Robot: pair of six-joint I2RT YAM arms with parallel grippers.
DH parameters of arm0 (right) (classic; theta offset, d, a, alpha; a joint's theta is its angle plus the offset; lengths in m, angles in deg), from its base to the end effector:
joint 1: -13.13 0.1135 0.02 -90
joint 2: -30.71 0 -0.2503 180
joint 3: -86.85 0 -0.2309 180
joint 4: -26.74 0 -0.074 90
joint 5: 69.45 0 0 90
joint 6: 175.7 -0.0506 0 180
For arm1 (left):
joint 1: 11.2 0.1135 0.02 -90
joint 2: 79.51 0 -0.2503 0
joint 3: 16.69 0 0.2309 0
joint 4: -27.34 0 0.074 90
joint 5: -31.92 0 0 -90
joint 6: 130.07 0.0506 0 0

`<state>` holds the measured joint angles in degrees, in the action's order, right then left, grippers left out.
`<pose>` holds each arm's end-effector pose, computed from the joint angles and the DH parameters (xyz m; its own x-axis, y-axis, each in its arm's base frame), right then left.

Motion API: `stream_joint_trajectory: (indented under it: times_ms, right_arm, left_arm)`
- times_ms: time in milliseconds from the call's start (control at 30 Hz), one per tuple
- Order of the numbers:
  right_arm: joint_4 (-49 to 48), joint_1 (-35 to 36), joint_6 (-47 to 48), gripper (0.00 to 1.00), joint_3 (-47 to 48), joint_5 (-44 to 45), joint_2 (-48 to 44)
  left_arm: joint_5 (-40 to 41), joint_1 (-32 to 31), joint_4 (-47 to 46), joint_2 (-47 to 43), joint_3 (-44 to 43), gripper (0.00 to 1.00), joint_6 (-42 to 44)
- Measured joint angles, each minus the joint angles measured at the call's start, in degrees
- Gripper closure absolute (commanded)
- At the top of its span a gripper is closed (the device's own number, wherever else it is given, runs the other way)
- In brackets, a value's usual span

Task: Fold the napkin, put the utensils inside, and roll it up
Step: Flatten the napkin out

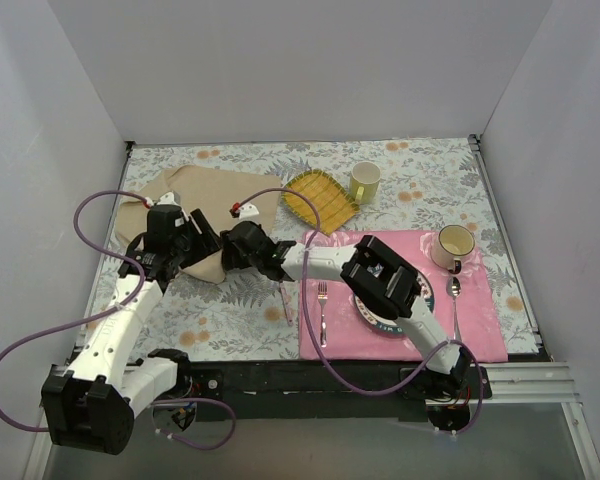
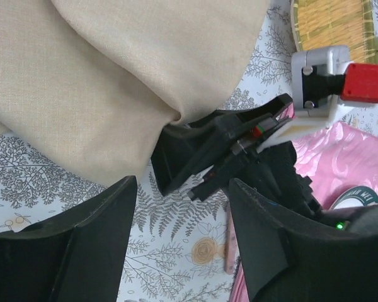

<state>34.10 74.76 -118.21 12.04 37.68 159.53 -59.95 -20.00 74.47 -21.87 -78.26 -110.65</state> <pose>0.2475 0.4270 0.1530 -0.5938 -0.0186 -0.8044 -0.4764 0.8138 0.3328 0.2045 -0.0333 0.2555 -0.3913 -0.8933 -0.2213 -0.5793 0.4260 -0.6949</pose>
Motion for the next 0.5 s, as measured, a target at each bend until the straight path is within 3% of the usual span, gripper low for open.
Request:
stream_joint_trajectory:
  times_ms: [133, 200, 233, 333, 500]
  right_arm:
    - [0.24, 0.26, -2.82, 0.39, 4.63, 4.33, 3.30]
    - [1.77, 0.37, -3.85, 0.60, 7.06, 6.16, 4.57]
    - [2.27, 0.39, -3.91, 0.76, 8.20, 6.82, 5.22]
    - [4.74, 0.44, -4.90, 0.95, 12.70, 8.31, 7.56]
    - [11.10, 0.55, -3.32, 0.99, 15.91, 6.84, 7.76]
  left_arm:
    - [1.31, -0.02, 0.09, -0.98, 0.00, 0.40, -0.87]
    - [1.88, 0.00, 0.31, -1.33, 0.00, 0.40, -1.05]
    - [2.14, 0.00, 0.48, -1.55, -0.02, 0.39, -1.20]
    - [3.23, 0.00, 0.79, -2.16, -0.17, 0.39, -1.29]
    - [5.60, -0.02, 1.68, -2.05, -2.10, 0.35, -1.25]
